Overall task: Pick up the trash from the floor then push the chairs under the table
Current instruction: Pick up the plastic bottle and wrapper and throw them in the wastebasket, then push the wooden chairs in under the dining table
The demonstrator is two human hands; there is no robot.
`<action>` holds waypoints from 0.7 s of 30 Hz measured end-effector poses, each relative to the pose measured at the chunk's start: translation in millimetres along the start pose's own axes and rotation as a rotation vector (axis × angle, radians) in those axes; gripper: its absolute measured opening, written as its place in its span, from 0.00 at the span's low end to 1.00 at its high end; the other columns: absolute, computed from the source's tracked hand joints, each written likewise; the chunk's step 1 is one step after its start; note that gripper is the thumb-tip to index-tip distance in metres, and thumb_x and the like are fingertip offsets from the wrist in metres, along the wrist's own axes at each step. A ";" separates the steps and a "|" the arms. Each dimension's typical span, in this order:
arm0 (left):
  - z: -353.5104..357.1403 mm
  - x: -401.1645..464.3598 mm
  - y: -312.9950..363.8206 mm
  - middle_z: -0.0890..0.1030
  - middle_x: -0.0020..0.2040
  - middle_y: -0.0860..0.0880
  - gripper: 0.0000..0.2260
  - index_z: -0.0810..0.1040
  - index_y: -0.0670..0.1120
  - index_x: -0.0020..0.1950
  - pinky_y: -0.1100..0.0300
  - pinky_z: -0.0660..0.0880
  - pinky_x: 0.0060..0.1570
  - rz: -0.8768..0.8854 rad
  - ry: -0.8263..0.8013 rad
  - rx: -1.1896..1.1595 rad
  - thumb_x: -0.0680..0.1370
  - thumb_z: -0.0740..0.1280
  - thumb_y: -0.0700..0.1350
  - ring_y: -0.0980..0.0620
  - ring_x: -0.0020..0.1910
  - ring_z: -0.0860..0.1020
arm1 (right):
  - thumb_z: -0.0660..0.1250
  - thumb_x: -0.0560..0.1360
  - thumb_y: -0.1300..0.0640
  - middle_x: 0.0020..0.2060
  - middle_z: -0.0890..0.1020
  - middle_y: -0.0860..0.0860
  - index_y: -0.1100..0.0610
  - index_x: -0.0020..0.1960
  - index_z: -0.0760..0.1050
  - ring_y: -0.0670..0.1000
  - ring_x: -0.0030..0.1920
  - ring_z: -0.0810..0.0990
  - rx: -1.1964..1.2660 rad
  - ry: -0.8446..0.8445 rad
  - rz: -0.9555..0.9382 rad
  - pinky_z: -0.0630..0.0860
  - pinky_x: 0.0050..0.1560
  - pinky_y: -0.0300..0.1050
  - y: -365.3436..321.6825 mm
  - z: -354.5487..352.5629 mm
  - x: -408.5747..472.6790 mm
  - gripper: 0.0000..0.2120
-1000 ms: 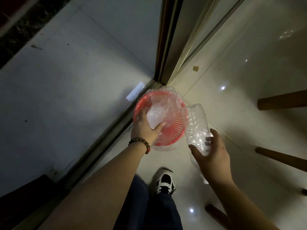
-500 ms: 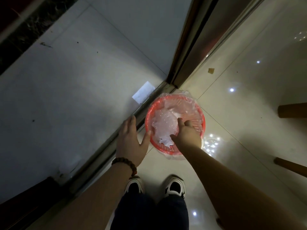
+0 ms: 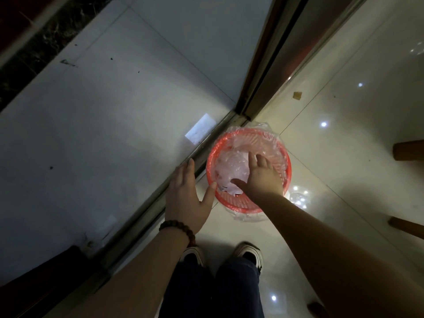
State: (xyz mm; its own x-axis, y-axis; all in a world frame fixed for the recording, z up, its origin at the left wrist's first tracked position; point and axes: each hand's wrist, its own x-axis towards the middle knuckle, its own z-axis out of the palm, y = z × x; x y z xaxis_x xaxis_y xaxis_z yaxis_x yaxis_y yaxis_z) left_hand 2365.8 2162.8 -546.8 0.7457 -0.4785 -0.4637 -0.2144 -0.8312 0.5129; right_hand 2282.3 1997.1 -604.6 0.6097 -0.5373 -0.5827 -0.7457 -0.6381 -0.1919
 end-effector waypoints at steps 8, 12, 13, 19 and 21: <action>-80.7 -40.7 86.7 0.60 0.76 0.44 0.36 0.56 0.46 0.77 0.46 0.58 0.73 0.079 0.037 0.080 0.73 0.56 0.63 0.46 0.76 0.54 | 0.58 0.75 0.36 0.75 0.59 0.55 0.56 0.76 0.52 0.56 0.75 0.55 0.169 0.202 -0.031 0.56 0.74 0.52 -7.7 -118.6 -100.2 0.38; -133.0 -80.8 142.7 0.61 0.76 0.45 0.33 0.56 0.46 0.76 0.46 0.57 0.73 0.137 0.068 0.119 0.76 0.59 0.61 0.46 0.75 0.56 | 0.58 0.76 0.38 0.75 0.59 0.56 0.56 0.76 0.53 0.56 0.75 0.55 0.231 0.277 0.012 0.55 0.74 0.50 -11.3 -195.2 -166.3 0.36; -146.0 -93.7 156.4 0.61 0.76 0.45 0.32 0.57 0.46 0.76 0.47 0.55 0.73 0.144 0.075 0.121 0.77 0.60 0.60 0.46 0.75 0.55 | 0.58 0.76 0.39 0.75 0.59 0.56 0.56 0.76 0.54 0.56 0.75 0.55 0.235 0.300 0.024 0.55 0.74 0.50 -11.8 -213.7 -184.2 0.35; -220.1 -181.6 221.5 0.58 0.77 0.47 0.32 0.55 0.48 0.77 0.49 0.53 0.74 0.225 0.092 0.109 0.77 0.60 0.60 0.48 0.76 0.53 | 0.60 0.77 0.41 0.74 0.61 0.57 0.57 0.75 0.56 0.56 0.75 0.56 0.298 0.400 0.070 0.54 0.73 0.50 -14.6 -300.4 -298.3 0.33; -240.7 -206.3 234.5 0.58 0.77 0.47 0.33 0.55 0.48 0.77 0.49 0.54 0.74 0.256 0.094 0.121 0.77 0.58 0.62 0.48 0.76 0.53 | 0.58 0.77 0.40 0.75 0.60 0.56 0.56 0.75 0.56 0.55 0.75 0.55 0.309 0.422 0.103 0.55 0.74 0.51 -15.2 -317.2 -335.6 0.33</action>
State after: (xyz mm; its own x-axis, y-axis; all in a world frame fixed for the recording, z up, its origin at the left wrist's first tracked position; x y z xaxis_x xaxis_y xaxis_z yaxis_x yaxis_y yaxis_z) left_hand 2313.6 2134.7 -156.9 0.7114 -0.6536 -0.2583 -0.4730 -0.7171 0.5119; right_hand 2174.3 2012.2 -155.6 0.5364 -0.8047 -0.2544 -0.8131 -0.4119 -0.4113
